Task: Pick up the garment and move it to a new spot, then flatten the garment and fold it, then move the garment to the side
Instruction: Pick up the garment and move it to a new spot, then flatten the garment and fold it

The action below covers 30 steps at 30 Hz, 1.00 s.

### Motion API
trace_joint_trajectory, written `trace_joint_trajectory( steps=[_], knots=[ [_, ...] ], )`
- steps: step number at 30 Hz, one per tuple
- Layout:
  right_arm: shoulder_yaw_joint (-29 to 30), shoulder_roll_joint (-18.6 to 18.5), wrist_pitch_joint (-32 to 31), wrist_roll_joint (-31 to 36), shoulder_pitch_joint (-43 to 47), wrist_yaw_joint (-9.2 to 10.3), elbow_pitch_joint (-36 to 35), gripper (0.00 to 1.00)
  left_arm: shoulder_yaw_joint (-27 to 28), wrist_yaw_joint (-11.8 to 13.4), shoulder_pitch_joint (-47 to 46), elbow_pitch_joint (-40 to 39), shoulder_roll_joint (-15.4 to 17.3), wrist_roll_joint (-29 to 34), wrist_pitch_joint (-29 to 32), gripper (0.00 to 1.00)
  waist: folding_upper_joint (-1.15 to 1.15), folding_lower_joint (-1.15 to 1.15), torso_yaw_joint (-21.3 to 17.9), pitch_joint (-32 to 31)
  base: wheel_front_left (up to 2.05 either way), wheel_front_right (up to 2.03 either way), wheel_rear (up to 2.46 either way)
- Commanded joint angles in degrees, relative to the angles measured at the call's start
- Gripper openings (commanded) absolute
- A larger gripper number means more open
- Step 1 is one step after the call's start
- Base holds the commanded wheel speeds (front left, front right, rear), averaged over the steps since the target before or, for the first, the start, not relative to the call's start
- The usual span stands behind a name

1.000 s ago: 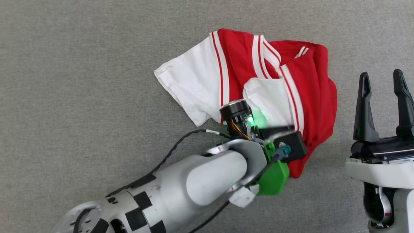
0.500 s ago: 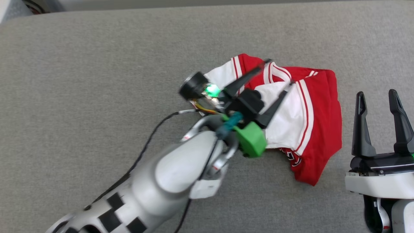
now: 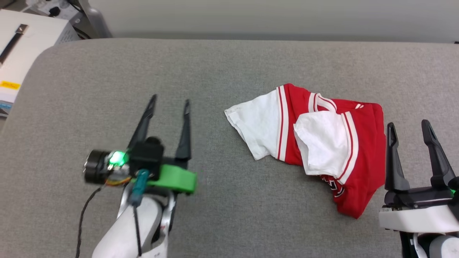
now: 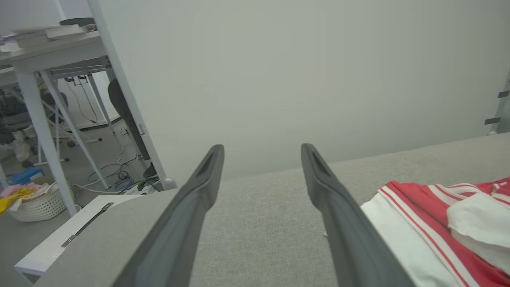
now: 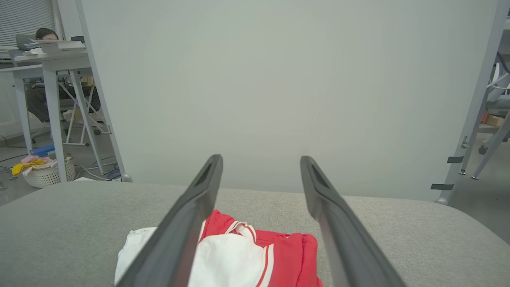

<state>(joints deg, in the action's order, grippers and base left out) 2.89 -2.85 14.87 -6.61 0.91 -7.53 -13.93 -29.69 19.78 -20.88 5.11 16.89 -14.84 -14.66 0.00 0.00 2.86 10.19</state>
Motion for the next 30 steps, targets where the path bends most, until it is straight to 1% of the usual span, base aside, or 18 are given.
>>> trace_joint_trajectory(
  steps=[1, 3, 6, 13, 15, 23, 30],
  knots=[
    [0.2, 0.0, 0.1, 0.5, 1.0, 0.04, 0.2, 1.0, 1.7, 0.6, 2.8, -0.8, 0.2, 0.9, -0.3, 1.0, 0.0, 0.0, 1.0, -1.7, 0.0, 0.0, 0.0],
    [0.5, 0.0, 0.1, 0.7, 1.6, 0.04, 0.6, 1.0, 4.3, 0.6, 6.2, -2.0, -0.1, 1.6, -0.3, 1.0, 0.0, 0.0, 1.3, -2.3, 0.0, 0.0, 0.0],
    [0.7, 0.0, 0.1, 0.9, 2.5, 0.04, 1.4, 1.0, 7.5, -0.2, 10.9, -3.0, -1.0, 3.0, -0.3, 1.0, 0.0, 0.0, 1.4, -3.2, 0.0, 0.0, 0.0],
    [0.3, 0.0, 0.1, 0.1, 4.7, 0.04, 3.3, 1.0, 11.9, -3.7, 17.9, -2.8, -4.2, 5.3, -0.3, 1.0, 0.0, 0.0, 1.3, -5.0, 0.0, 0.0, 0.0],
    [0.2, 0.0, 0.1, -0.5, 6.1, 0.04, 4.2, 1.0, 13.6, -5.2, 20.1, -2.7, -5.6, 6.2, -0.3, 1.0, 0.0, 0.0, 1.1, -5.6, 0.0, 0.0, 0.0],
    [-0.8, 0.0, 0.1, -0.6, 9.3, 0.04, 5.9, 1.0, 17.1, -9.2, 22.9, -2.2, -8.3, 8.4, -0.3, 1.0, 0.0, 0.0, 1.1, -6.8, 0.0, 0.0, 0.0],
    [-1.1, 0.0, 0.1, -0.8, 9.6, 0.04, 6.5, 1.0, 19.0, -11.4, 23.8, -1.7, -9.6, 10.2, -0.3, 1.0, 0.0, 0.0, 0.9, -7.3, 0.0, 0.0, 0.0]
  ],
)
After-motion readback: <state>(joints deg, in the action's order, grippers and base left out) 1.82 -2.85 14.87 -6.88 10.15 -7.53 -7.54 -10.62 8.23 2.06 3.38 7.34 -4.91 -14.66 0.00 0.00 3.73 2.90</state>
